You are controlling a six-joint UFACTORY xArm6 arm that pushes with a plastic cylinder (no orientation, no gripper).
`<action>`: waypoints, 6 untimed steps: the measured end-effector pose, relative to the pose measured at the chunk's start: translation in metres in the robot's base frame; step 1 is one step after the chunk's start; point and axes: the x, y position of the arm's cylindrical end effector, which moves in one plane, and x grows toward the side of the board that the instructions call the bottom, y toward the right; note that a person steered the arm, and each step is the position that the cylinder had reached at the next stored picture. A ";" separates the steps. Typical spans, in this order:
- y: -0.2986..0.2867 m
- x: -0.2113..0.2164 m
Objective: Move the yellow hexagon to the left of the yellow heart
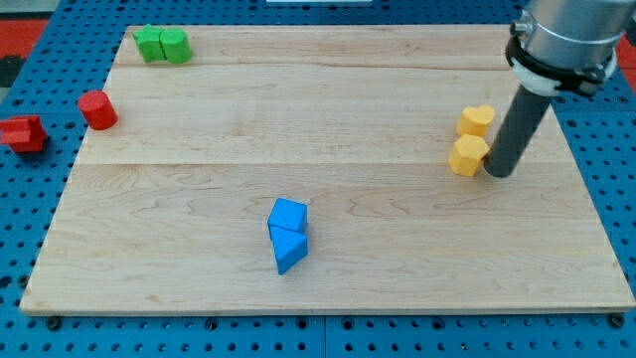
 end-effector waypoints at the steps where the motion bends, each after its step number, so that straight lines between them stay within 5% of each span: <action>1: -0.033 -0.020; 4: -0.135 -0.010; 6: -0.056 -0.031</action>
